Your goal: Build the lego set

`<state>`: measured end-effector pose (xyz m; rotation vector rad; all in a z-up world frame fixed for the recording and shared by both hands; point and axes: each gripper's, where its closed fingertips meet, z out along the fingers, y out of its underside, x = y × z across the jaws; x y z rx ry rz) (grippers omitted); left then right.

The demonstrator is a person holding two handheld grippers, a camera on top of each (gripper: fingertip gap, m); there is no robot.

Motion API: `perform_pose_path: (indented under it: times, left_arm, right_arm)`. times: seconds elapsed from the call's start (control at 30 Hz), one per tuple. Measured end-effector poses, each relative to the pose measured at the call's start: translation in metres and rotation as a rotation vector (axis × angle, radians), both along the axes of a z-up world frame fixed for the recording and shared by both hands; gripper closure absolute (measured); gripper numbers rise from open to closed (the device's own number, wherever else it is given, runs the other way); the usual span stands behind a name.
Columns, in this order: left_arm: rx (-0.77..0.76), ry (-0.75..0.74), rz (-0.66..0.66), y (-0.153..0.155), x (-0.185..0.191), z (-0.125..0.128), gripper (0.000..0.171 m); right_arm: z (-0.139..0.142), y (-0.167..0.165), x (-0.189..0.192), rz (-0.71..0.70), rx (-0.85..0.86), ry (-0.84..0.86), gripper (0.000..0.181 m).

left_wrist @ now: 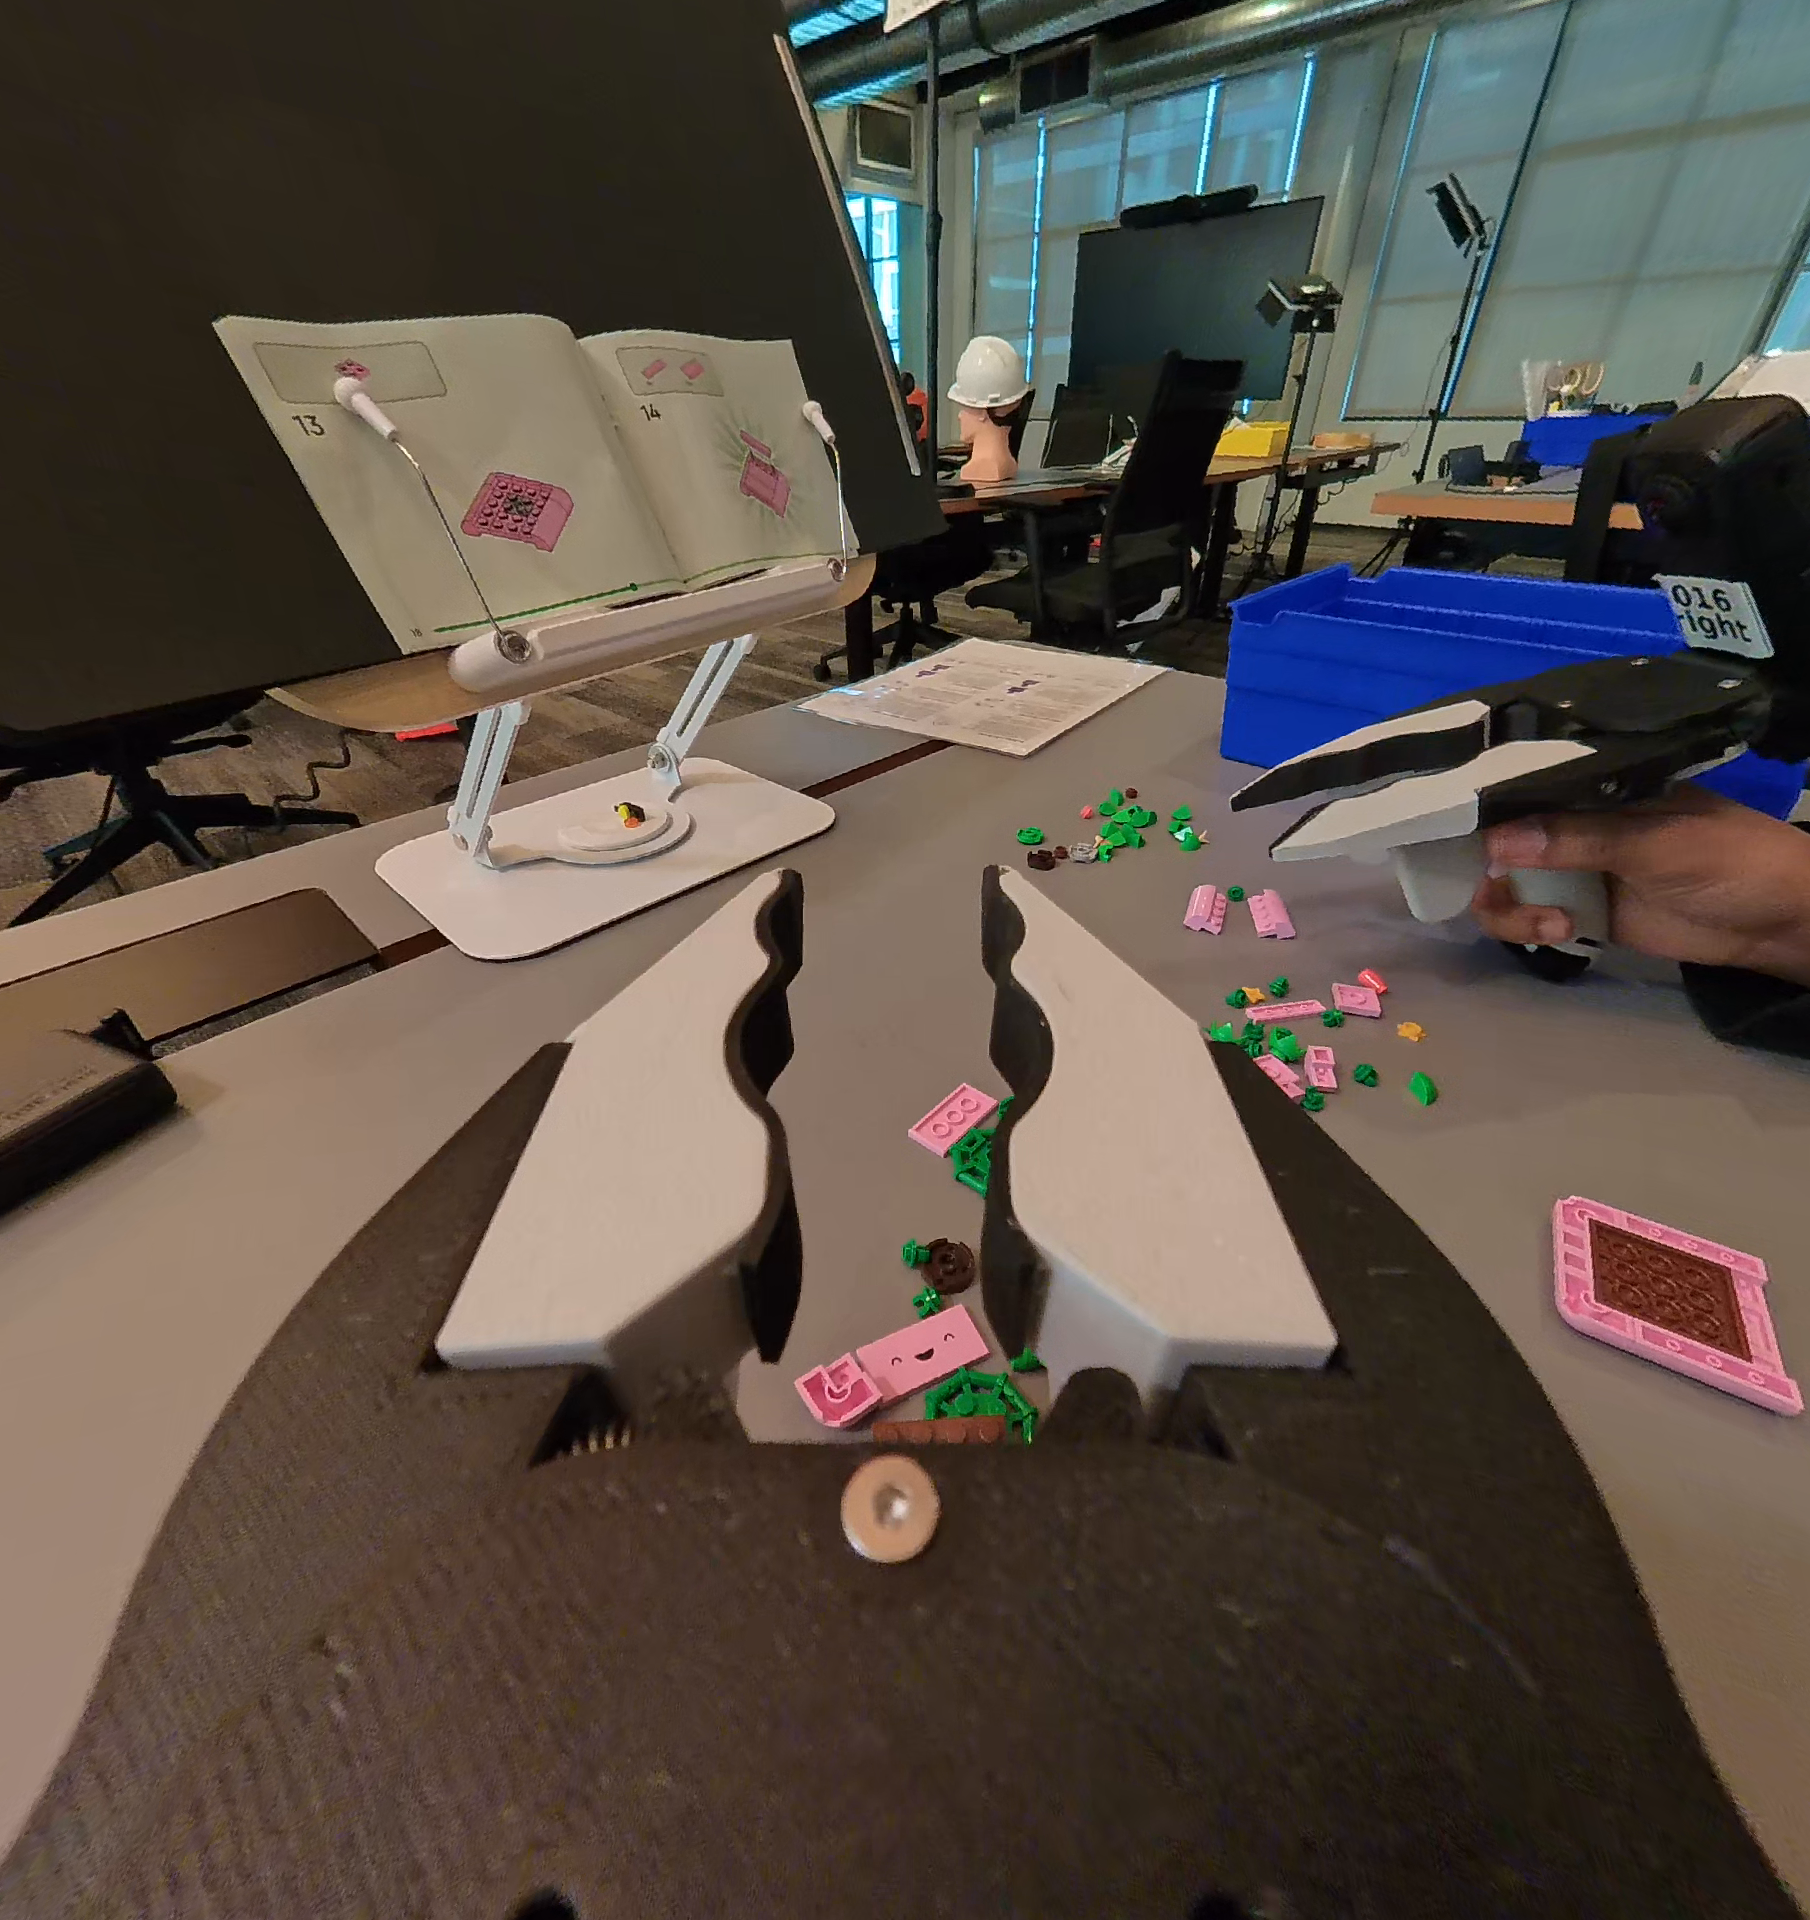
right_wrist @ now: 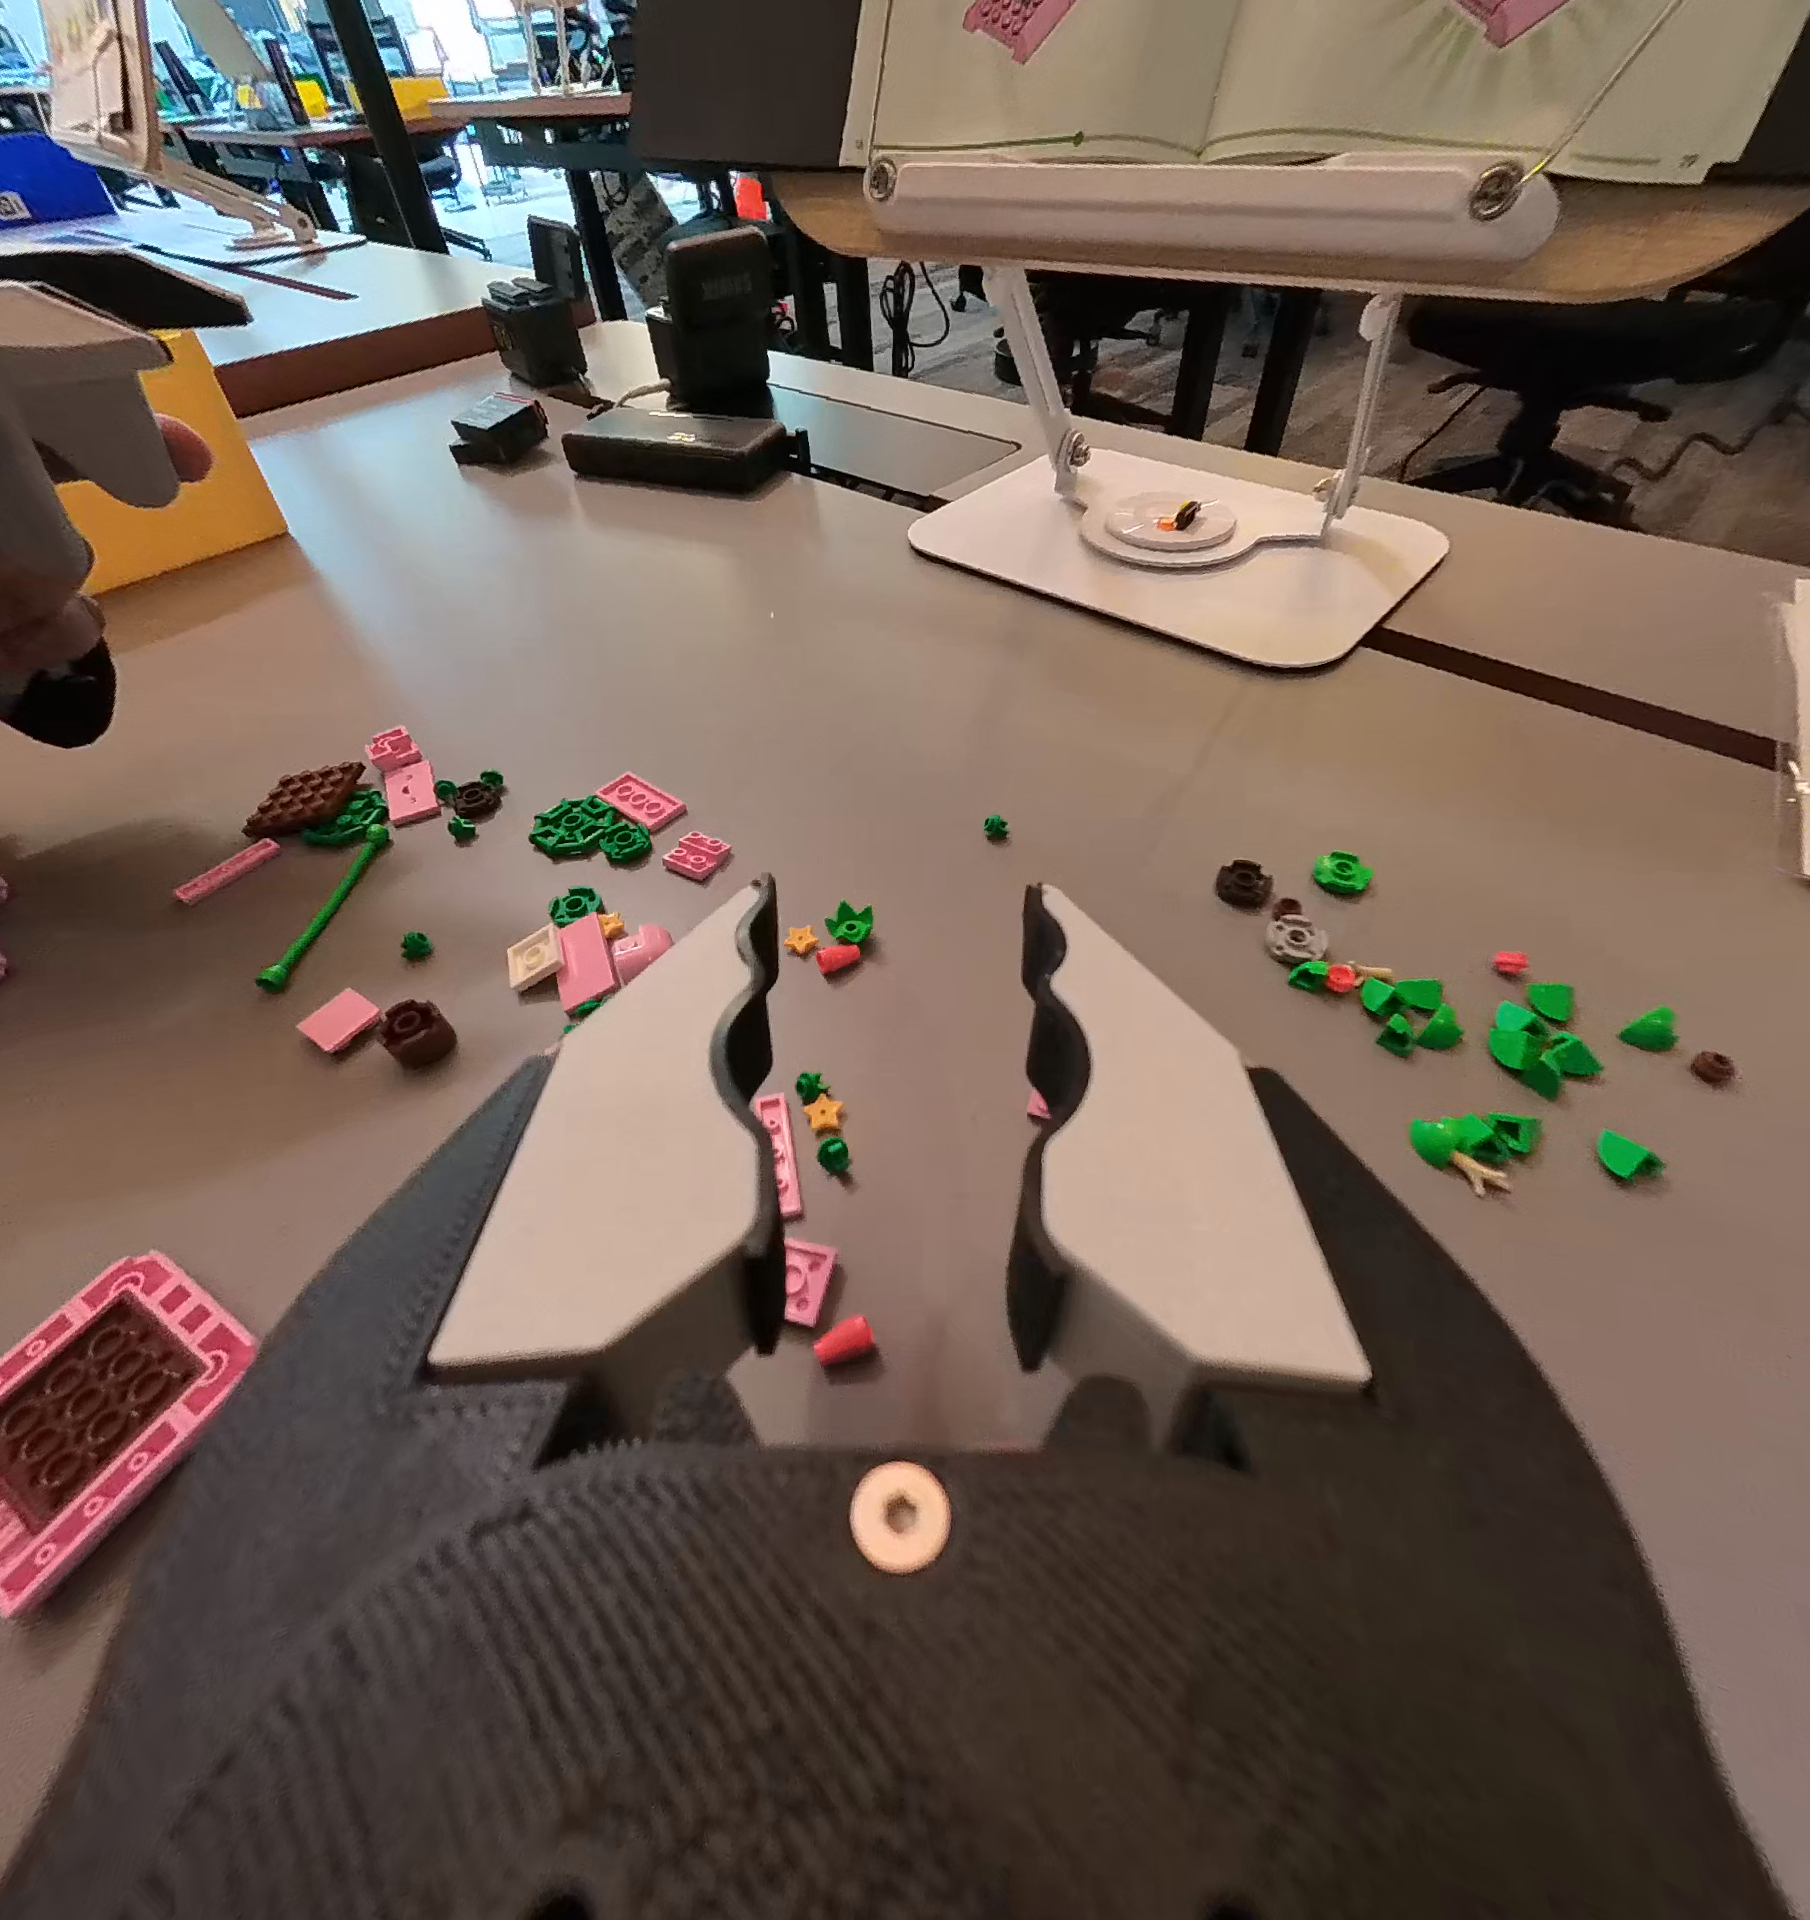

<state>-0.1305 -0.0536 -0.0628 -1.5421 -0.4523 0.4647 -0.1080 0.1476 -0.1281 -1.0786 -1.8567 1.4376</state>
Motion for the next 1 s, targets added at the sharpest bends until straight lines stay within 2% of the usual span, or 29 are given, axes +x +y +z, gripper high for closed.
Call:
perform_pose_path:
  times: [1.0]
  left_arm:
    - [-0.018, -0.007, -0.005, 0.0027, 0.0007, -0.004, 0.138]
  right_arm:
    - [-0.0012, -0.0025, 0.0009, 0.001, 0.035, 0.012, 0.138]
